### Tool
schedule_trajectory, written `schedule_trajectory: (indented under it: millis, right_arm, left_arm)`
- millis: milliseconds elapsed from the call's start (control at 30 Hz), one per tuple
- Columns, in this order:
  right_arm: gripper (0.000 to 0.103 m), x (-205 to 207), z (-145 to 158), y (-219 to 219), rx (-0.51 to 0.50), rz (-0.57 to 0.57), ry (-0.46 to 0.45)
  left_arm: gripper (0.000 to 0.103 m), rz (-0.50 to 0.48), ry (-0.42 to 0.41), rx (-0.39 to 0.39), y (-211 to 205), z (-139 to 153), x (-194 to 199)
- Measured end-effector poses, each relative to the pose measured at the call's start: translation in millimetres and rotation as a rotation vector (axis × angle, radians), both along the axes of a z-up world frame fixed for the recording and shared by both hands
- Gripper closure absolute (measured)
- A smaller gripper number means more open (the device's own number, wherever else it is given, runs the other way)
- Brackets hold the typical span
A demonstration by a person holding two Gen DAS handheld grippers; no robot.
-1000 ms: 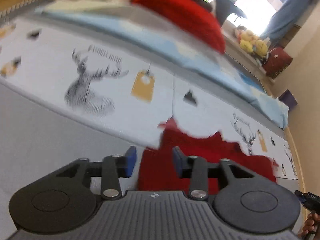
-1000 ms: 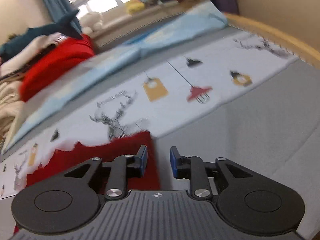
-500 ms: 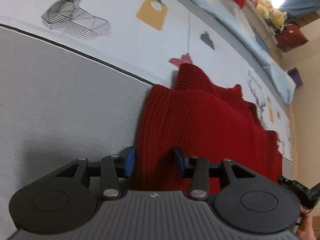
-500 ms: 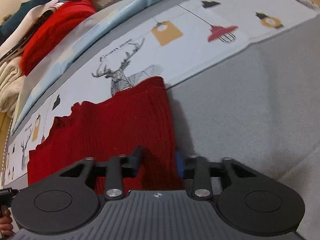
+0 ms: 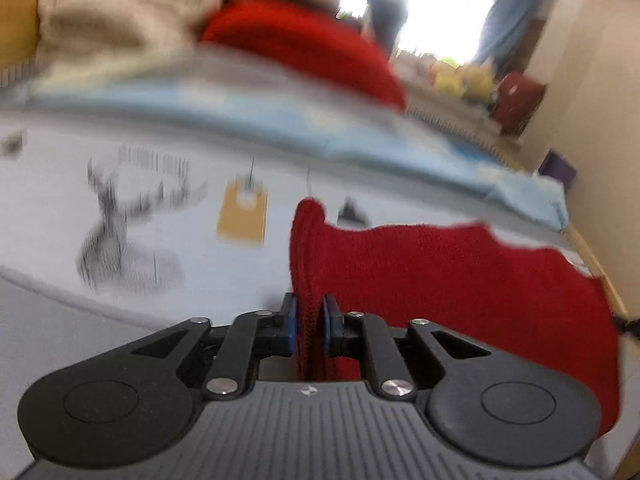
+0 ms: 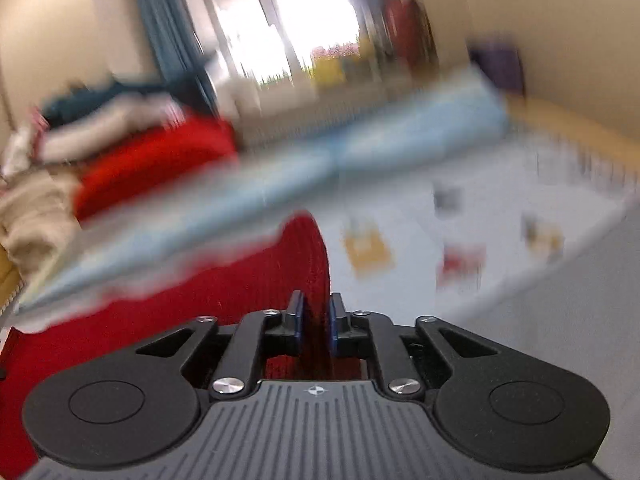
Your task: Fold small clothes
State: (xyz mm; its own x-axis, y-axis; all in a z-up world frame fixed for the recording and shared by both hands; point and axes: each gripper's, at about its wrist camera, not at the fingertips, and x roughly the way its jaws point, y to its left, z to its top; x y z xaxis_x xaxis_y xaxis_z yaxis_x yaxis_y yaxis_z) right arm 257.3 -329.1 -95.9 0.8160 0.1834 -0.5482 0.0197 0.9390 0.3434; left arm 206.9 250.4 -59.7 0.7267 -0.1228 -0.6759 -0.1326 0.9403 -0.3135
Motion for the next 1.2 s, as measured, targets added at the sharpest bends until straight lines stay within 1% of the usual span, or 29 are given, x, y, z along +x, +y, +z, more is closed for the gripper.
schedule_trajectory:
  millis: [33, 67, 100, 133, 200, 233, 267, 333, 400, 467, 533, 567, 600, 633, 700, 733, 767, 800, 833, 867, 933, 967, 1000, 1033, 1067, 1100, 1133, 1200]
  right_arm:
    - [0.084, 6, -9, -1, -0.011, -0.019, 0.069]
    - [0.083, 9, -17, -1, -0.021, -0.025, 0.125]
    - [0.083, 9, -23, -2, -0.019, -0.015, 0.179]
    - [0.083, 8, -28, -3, -0.013, -0.009, 0.219]
    - [0.082, 3, -37, -3, 0.004, 0.026, 0.3]
    - [0.077, 0, -42, -2, 0.02, 0.051, 0.333]
    - [0.071, -5, -46, -3, 0.029, 0.068, 0.37]
    - [0.071, -17, -53, -2, 0.028, 0.087, 0.413]
    - [0.071, -30, -56, -3, 0.049, 0.114, 0.434]
    - [0.071, -39, -57, -4, 0.063, 0.148, 0.45]
    - [0.071, -51, -59, 0, 0.042, 0.187, 0.472]
    - [0.081, -55, -59, 3, 0.02, 0.207, 0.477]
    - [0.09, -58, -56, 4, -0.003, 0.214, 0.462]
    - [0.09, -62, -51, 3, -0.01, 0.215, 0.437]
    - [0.091, -71, -32, -9, 0.06, 0.174, 0.337]
    - [0.092, -75, -20, -17, 0.101, 0.144, 0.278]
    - [0.092, -80, -10, -23, 0.122, 0.119, 0.231]
    - [0.092, -83, -4, -28, 0.12, 0.093, 0.199]
    - [0.092, -84, -3, -30, 0.1, 0.07, 0.199]
    - [0.092, -81, -8, -29, 0.072, 0.055, 0.238]
    - [0.092, -74, -28, -24, 0.034, 0.062, 0.354]
    - [0.091, -70, -39, -19, 0.009, 0.077, 0.412]
    - [0.091, -67, -45, -14, -0.023, 0.097, 0.45]
    - [0.089, -66, -49, -9, -0.06, 0.106, 0.465]
    - [0.088, -66, -49, -4, -0.096, 0.11, 0.463]
    - [0.087, -67, -46, 0, -0.128, 0.108, 0.447]
    - [0.087, -68, -39, 4, -0.155, 0.108, 0.419]
    - [0.087, -73, -22, 6, -0.187, 0.097, 0.327]
  left_arm:
    - [0.09, 0.005, 0.019, -0.013, 3, -2, -1]
    - [0.086, 0.002, 0.03, -0.027, 5, 0, -2]
    - [0.077, -0.008, 0.046, -0.046, 6, 0, -4]
    - [0.072, -0.023, 0.076, -0.074, 8, -1, -6]
    - [0.072, -0.054, 0.135, -0.129, 13, -6, -12]
    - [0.069, -0.072, 0.167, -0.15, 15, -9, -15]
    - [0.068, -0.096, 0.219, -0.165, 15, -15, -18]
    - [0.057, -0.136, 0.317, -0.163, 12, -25, -25]
    - [0.055, -0.156, 0.398, -0.124, 10, -35, -36]
    - [0.055, -0.182, 0.441, -0.093, 6, -42, -47]
    - [0.056, -0.227, 0.439, -0.091, 1, -43, -56]
    - [0.06, -0.256, 0.434, -0.081, -3, -41, -61]
    - [0.079, -0.266, 0.42, -0.057, -7, -38, -64]
    - [0.089, -0.27, 0.402, -0.03, -10, -34, -67]
    - [0.091, -0.268, 0.31, -0.019, -11, -16, -74]
    - [0.091, -0.25, 0.251, -0.022, -9, -6, -76]
    - [0.091, -0.224, 0.184, -0.036, -5, 7, -79]
    - [0.091, -0.211, 0.151, -0.035, -3, 13, -81]
    - [0.091, -0.202, 0.156, -0.013, -2, 14, -81]
    - [0.091, -0.198, 0.209, 0.002, -4, 8, -79]
    - [0.089, -0.208, 0.388, -0.007, -8, -22, -75]
    - [0.088, -0.227, 0.467, 0.032, -14, -37, -74]
    - [0.083, -0.249, 0.485, 0.093, -21, -40, -74]
    - [0.079, -0.266, 0.47, 0.143, -26, -38, -75]
    - [0.079, -0.268, 0.439, 0.168, -29, -31, -77]
    - [0.078, -0.26, 0.401, 0.174, -30, -21, -78]
    - [0.077, -0.256, 0.369, 0.166, -29, -12, -79]
    - [0.077, -0.261, 0.312, 0.128, -29, 0, -82]
